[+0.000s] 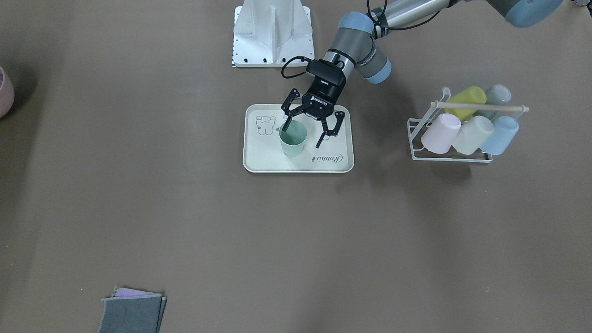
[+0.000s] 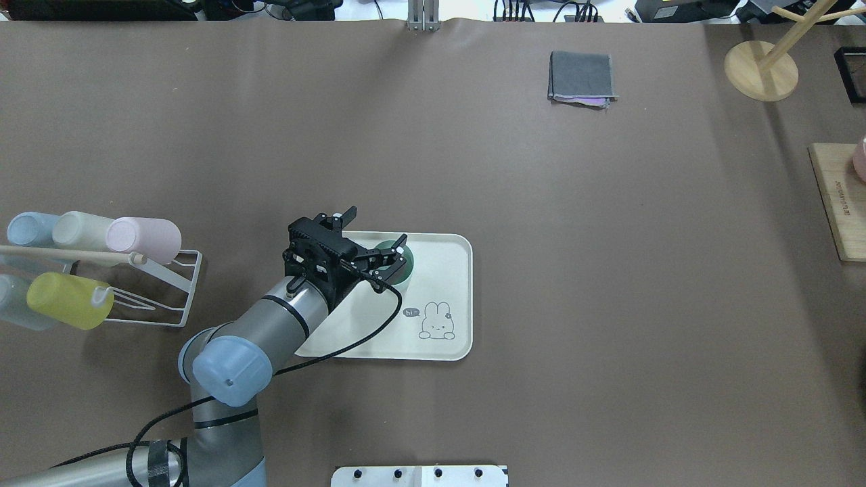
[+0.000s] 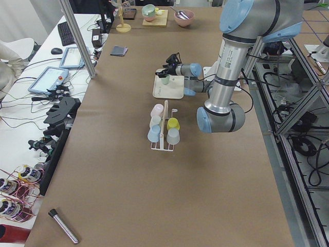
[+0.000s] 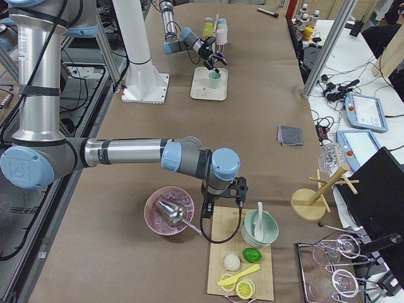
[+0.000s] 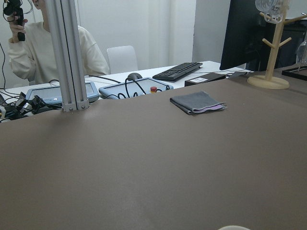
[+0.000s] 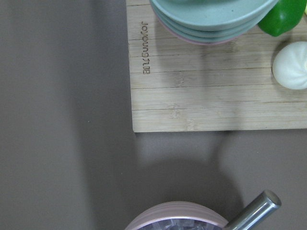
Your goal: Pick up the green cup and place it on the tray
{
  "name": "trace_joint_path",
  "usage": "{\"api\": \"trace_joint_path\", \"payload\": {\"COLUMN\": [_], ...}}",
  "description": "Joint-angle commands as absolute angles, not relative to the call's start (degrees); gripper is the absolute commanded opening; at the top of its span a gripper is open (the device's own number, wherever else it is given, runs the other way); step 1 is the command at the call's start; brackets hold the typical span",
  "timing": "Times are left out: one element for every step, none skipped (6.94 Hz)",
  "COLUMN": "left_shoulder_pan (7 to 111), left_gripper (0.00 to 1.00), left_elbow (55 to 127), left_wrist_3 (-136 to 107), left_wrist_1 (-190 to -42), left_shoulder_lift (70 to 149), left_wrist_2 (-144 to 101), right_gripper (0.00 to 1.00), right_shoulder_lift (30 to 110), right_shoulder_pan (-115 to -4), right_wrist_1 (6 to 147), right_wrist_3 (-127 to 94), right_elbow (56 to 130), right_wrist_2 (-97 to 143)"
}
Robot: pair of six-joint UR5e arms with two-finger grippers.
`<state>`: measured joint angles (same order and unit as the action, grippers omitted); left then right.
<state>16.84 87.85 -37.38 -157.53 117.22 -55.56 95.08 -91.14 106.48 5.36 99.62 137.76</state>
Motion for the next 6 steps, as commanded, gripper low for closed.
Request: {"api": "trace_joint_path", "payload": {"left_shoulder_pan": [22.5,25.5,29.5,34.4,40.0,46.3], "left_gripper": [0.98,0.98,0.98,0.98,0.98,0.98], "left_elbow": [91.2,96.8,101.6,102.7,102.7,102.7], "left_wrist_3": [-40.0,-41.6,-42.2,-42.6,-43.8,-44.4], "left_wrist_1": [-150.4,-141.8,-133.5,-129.8,-127.3,-124.0], "left_shoulder_lift": [117.2,117.2,117.4,117.7,117.4,117.4], "left_wrist_2": [-62.5,-66.1,-71.0,-77.7,-86.0,-94.6], "right_gripper": [1.00,1.00,1.00,1.00,1.00,1.00], "right_shoulder_lift": [94.8,94.9,95.3,95.3,95.4,95.4], "right_shoulder_pan": [-91.1,-91.2,-91.1,-91.2,-91.1,-91.2], "right_wrist_1": [106.7,106.8,106.8,106.9,107.0,107.1], "right_wrist_3": [5.3,5.3,5.3,5.4,5.4,5.4], "right_elbow": [99.6,99.9,101.1,101.4,101.5,101.9], "right_wrist_2": [137.4,136.2,134.1,133.7,133.6,133.6]}}
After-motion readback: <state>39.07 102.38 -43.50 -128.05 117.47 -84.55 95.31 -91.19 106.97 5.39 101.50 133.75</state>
